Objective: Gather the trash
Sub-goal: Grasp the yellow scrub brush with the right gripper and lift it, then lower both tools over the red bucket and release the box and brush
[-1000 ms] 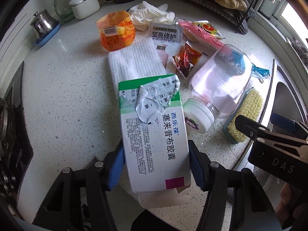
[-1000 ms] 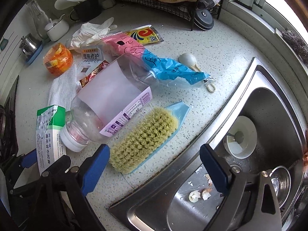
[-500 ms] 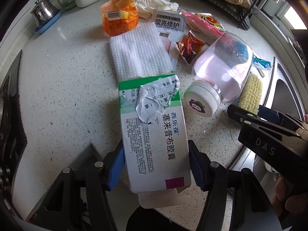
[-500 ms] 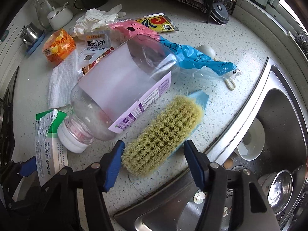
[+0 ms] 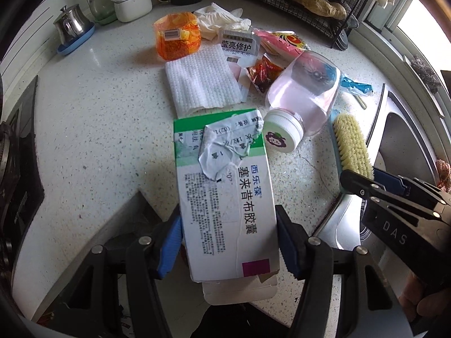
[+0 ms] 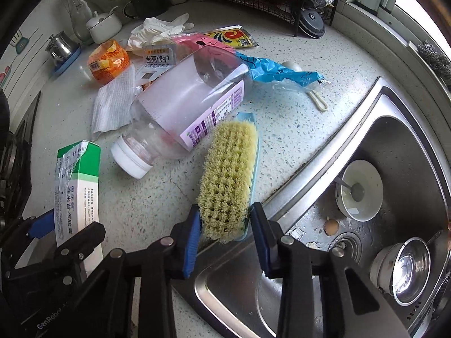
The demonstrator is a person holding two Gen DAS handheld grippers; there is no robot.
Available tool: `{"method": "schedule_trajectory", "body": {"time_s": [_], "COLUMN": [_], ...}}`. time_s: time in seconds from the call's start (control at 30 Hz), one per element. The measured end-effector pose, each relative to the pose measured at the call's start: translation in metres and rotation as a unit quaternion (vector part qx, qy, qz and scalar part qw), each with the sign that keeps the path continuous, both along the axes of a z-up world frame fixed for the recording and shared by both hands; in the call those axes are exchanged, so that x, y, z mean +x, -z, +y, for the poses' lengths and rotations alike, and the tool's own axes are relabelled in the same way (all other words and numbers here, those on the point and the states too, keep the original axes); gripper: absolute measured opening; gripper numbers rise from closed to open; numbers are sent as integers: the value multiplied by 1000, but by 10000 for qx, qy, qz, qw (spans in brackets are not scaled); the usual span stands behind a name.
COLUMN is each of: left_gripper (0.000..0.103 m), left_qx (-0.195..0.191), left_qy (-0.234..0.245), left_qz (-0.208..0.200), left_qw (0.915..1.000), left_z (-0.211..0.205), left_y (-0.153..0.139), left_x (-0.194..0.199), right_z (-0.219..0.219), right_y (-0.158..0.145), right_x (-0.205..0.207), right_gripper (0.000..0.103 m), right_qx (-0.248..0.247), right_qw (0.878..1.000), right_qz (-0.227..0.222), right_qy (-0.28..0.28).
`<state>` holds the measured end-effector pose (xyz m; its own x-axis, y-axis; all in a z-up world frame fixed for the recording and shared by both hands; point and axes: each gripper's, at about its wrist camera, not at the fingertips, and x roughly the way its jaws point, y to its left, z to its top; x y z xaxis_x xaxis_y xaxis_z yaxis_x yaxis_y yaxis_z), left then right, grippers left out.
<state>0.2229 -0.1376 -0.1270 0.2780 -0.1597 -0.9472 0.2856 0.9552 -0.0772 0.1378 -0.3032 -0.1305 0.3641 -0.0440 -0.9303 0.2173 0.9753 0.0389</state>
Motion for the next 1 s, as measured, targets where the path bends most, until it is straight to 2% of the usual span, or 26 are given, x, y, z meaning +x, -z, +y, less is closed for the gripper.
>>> {"method": "schedule_trajectory", "body": {"time_s": [0.2,0.43,0.7,1.0], "left_gripper": [59,59,59,59], "left_qx": [-173,-352,-390,-350], "left_qy": [80,-36,-539,-1215], "left_qz": [-203,-393,-664,-720], "left_qw": [9996,9986,9956,9894], "left_z": [7,26,68,133], "left_y": [-16,-33,-55,-52], "left_x": [-29,-67,-126,-196], "right_z": [8,30,71,133], "right_y": [-20,-45,-68,-67], "right_x": [-30,-70,-99,-134], "right_gripper": [32,32,31,31], "right_qx": [15,131,252,248], "right_qw": [9998,9984,9942,9836], "right_qz": [-214,-524,-745,-767], "right_qy": [52,-169,-730,-1616]}}
